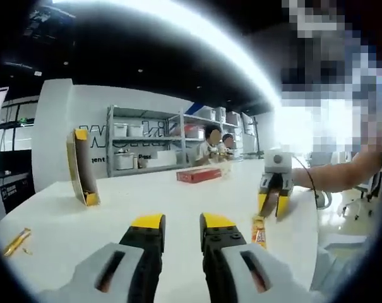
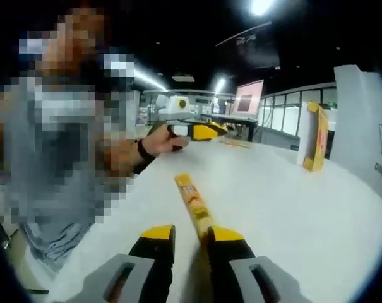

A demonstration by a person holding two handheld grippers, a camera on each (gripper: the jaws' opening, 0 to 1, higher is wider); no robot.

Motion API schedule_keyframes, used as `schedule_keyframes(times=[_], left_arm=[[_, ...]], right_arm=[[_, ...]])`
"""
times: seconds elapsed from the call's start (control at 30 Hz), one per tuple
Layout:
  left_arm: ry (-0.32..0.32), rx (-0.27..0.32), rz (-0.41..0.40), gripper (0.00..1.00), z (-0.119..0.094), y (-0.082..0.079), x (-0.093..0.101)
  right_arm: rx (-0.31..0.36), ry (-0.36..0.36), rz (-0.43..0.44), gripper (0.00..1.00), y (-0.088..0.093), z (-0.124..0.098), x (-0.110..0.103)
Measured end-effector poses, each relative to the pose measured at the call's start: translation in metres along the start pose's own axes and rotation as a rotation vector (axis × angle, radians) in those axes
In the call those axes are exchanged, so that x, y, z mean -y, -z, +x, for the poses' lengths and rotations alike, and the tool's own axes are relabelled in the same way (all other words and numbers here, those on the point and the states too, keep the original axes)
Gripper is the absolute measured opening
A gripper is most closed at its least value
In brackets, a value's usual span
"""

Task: Tear open the coffee pouch, take out the coffee, and pour the coffee from the pouch into the cup

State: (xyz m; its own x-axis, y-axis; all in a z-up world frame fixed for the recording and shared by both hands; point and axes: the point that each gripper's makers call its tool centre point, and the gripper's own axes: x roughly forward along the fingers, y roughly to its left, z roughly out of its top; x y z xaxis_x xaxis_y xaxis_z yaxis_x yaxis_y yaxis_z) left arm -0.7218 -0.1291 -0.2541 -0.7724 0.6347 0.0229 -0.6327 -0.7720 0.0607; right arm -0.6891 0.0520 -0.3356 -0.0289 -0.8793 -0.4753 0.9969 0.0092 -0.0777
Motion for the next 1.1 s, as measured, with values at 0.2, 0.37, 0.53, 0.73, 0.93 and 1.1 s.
schedule_keyframes(times=[0.2,0.37,0.53,0.73,0.93,1.1], left_arm=[[0.098,-0.053,-0.083,0.25,-0.015,-0.006,0.027],[0.156,-0.147,-0.111,0.25,-0.023,0.002,0.053],[0.171,-0.201,-0.09,0.25,-0.032,0.004,0.073],[0.172,-0.22,-0.099,0.25,-0.04,0.008,0.082],[0.206,-0.254,-0.121,0.27,-0.045,0.01,0.075],[0.239,-0.275,-0.149,0.27,-0.043,0.004,0.06]], right_arm=[[-0.012,0.164,0.08,0.22,-0.017,-0.013,-0.006],[-0.01,0.306,0.301,0.24,-0.016,-0.026,-0.013],[-0.061,0.452,0.325,0.25,-0.011,-0.038,-0.021],[-0.04,0.55,0.366,0.25,-0.011,-0.046,-0.033],[-0.048,0.56,0.396,0.27,-0.012,-0.045,-0.041],[0.007,0.579,0.422,0.26,-0.024,-0.052,-0.043]])
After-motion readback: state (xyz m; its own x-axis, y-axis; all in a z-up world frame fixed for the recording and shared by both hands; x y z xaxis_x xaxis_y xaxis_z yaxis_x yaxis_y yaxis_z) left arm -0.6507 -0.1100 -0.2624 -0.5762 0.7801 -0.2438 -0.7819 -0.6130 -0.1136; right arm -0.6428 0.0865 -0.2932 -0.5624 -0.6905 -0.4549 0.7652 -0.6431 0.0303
